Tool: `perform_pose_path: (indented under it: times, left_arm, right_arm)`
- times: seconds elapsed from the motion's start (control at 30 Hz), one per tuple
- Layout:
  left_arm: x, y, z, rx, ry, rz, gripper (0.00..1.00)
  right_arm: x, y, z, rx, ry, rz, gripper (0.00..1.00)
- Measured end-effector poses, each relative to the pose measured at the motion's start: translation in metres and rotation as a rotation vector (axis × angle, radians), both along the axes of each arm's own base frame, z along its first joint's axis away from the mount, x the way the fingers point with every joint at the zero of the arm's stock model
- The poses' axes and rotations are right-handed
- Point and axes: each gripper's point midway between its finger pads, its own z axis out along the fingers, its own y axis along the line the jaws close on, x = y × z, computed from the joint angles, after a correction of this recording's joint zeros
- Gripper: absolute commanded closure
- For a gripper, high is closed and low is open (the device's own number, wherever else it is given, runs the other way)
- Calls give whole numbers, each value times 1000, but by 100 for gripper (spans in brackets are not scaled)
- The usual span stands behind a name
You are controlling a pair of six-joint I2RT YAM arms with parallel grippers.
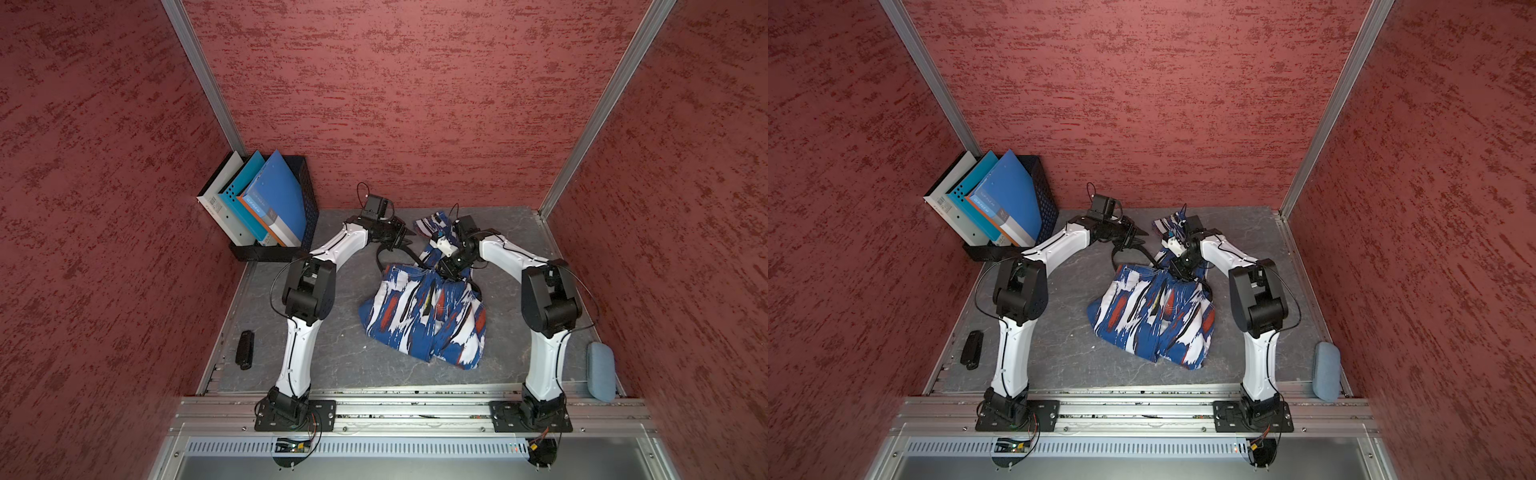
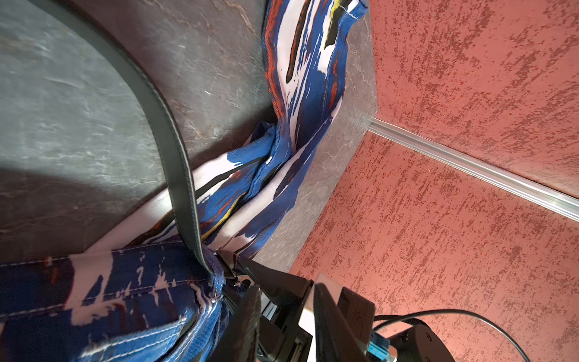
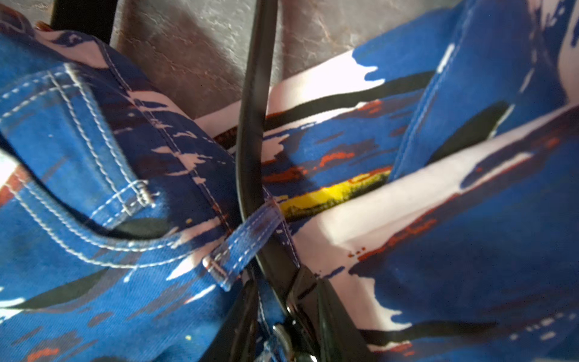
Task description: Remove the belt from the trousers
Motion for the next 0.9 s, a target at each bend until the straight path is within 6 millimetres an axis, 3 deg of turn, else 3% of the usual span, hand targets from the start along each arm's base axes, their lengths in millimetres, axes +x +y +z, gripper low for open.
perform_pose_path:
  times: [0.07,0.5,0.77,0.9]
  left_arm:
    - [0,0,-1,1,4,0,69]
    - [5,-7,-4,1,5,-8,69]
    - [3,-9,-8,2,33,-2,69]
    - [-3,-9,-11,-17,134,46,77]
  right_arm:
    - [0,-3,-1,-6,5,-6,67]
    - [-4,-10,-2,8,34,-12,100]
    - [-5,-9,-2,20,38,-9,100]
    - [-4,-9,-2,20,37,-9,100]
